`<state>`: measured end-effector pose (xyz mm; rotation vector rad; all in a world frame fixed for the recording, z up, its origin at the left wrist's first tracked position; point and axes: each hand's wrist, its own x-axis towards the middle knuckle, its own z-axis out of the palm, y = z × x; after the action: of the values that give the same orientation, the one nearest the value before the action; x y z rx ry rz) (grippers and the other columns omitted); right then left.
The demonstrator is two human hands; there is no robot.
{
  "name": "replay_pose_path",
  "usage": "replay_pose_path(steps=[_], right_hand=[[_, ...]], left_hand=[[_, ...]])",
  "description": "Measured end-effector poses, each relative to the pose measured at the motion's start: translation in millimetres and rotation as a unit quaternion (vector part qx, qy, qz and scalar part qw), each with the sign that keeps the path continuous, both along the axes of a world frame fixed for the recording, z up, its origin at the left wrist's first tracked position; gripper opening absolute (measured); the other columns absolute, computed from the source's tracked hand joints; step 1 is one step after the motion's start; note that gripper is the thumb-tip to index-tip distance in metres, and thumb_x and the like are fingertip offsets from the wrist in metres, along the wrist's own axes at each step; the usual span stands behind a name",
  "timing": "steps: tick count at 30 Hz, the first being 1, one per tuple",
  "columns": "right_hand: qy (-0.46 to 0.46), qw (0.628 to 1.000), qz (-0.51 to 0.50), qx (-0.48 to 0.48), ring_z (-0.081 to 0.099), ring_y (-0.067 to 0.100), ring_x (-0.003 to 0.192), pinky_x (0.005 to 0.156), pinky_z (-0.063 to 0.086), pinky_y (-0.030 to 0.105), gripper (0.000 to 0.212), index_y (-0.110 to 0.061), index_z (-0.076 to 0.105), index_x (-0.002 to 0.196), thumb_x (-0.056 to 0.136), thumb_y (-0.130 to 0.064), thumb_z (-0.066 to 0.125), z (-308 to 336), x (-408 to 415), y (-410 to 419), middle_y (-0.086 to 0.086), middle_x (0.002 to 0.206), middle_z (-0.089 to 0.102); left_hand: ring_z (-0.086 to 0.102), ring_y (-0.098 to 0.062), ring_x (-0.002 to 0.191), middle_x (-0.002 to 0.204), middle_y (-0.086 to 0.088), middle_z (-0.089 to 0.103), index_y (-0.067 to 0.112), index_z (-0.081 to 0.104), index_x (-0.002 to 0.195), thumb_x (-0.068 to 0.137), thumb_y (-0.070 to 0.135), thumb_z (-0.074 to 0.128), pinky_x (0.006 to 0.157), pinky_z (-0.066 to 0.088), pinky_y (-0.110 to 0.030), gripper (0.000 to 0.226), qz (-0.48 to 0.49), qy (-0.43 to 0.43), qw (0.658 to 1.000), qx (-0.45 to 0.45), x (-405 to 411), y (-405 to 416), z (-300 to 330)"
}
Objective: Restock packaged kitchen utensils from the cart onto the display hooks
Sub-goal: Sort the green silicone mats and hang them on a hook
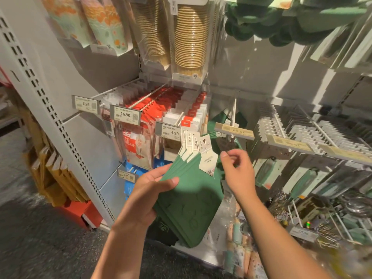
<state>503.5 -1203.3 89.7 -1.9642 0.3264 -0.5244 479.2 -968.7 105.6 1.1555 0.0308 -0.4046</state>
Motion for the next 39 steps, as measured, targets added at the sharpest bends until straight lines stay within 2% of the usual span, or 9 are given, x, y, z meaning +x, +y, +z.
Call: replay_pose_path(steps=[2,4,7,12,16,23,27,32,39], right_hand=[[0.036,0.993,0.108,0.027,0.057,-0.009,0.076,0.073,0.045,0.018,0.011,-0.029,0.061,0.093,0.103,-0.034,0.060,-4.9,-8.2,5.7,-0.018,0.084,0.062],[0.061,0.984,0.160,0.046,0.057,-0.018,0.078,0.070,0.041,0.008,0.006,-0.034,0.061,0.099,0.104,-0.033,0.058,-12.6,-12.8,7.9,-0.030,0.086,0.062],[0.055,0.980,0.171,0.089,0.054,-0.016,0.075,0.072,0.040,0.012,0.006,-0.026,0.060,0.105,0.104,-0.032,0.059,-25.1,-17.6,7.8,-0.038,0.080,0.061],[0.049,0.956,0.214,0.196,0.059,0.004,0.128,0.108,0.044,0.036,0.074,-0.030,0.058,0.137,0.076,-0.071,0.069,-35.7,-23.1,-0.4,-0.021,0.133,0.067],[0.076,0.939,0.248,0.225,0.061,0.015,0.130,0.111,0.046,0.038,0.095,-0.022,0.059,0.140,0.064,-0.075,0.081,-34.8,-25.0,-10.5,-0.007,0.138,0.067],[0.080,0.966,0.170,0.180,0.070,-0.001,0.097,0.085,0.050,0.020,0.027,-0.023,0.072,0.110,0.086,-0.014,0.080,-34.1,-19.2,-23.0,-0.015,0.103,0.078],[0.092,0.968,0.170,0.162,0.070,-0.003,0.097,0.079,0.051,0.012,0.028,-0.029,0.072,0.107,0.088,-0.010,0.079,-29.9,-16.9,-24.5,-0.019,0.102,0.078],[0.078,0.969,0.181,0.146,0.070,-0.005,0.095,0.078,0.051,0.011,0.026,-0.030,0.072,0.104,0.089,-0.009,0.078,-21.8,-14.0,-25.5,-0.023,0.099,0.077],[0.031,0.982,0.160,0.095,0.068,-0.005,0.103,0.089,0.050,0.015,0.031,-0.036,0.066,0.107,0.093,-0.010,0.073,-20.1,-13.9,-23.1,-0.021,0.108,0.073]], left_hand=[[0.067,-0.046,0.115,0.124,-0.025,0.071,0.009,0.073,0.125,0.075,0.007,0.067,0.106,0.050,-0.058,0.051,-0.014,0.008,1.000,-0.007,-0.9,-5.8,-2.0],[0.068,-0.044,0.113,0.124,-0.026,0.070,0.008,0.073,0.124,0.076,0.009,0.066,0.106,0.048,-0.058,0.049,-0.028,0.009,1.000,-0.009,-2.4,-11.2,-3.1],[0.069,-0.040,0.107,0.126,-0.030,0.068,0.005,0.072,0.124,0.080,0.015,0.063,0.100,0.053,-0.049,0.046,-0.054,0.003,0.998,-0.018,-4.7,-16.1,-4.2],[0.066,-0.042,0.115,0.133,-0.035,0.061,0.000,0.066,0.131,0.089,0.017,0.059,0.101,0.053,-0.051,0.046,-0.122,0.001,0.992,-0.044,-4.6,-19.5,-9.9],[0.066,-0.039,0.117,0.133,-0.030,0.064,0.001,0.066,0.133,0.091,0.016,0.057,0.101,0.055,-0.048,0.045,-0.150,-0.001,0.987,-0.056,-6.0,-21.8,-13.5],[0.070,-0.042,0.109,0.119,-0.028,0.071,0.004,0.076,0.115,0.086,0.024,0.067,0.106,0.048,-0.061,0.036,-0.107,0.025,0.989,0.104,4.4,-15.4,-14.1],[0.069,-0.044,0.109,0.107,-0.022,0.076,0.008,0.080,0.103,0.101,0.023,0.061,0.106,0.047,-0.064,0.024,-0.096,0.049,0.977,0.185,7.3,-17.1,-17.8],[0.074,-0.032,0.103,0.107,-0.011,0.078,0.018,0.076,0.114,0.104,0.032,0.055,0.101,0.054,-0.057,0.027,-0.092,0.058,0.977,0.183,4.2,-26.3,-12.2],[0.076,-0.035,0.093,0.095,-0.016,0.079,0.022,0.083,0.085,0.099,0.027,0.064,0.097,0.056,-0.059,0.024,-0.033,0.062,0.982,0.174,3.3,-33.0,-9.7]])
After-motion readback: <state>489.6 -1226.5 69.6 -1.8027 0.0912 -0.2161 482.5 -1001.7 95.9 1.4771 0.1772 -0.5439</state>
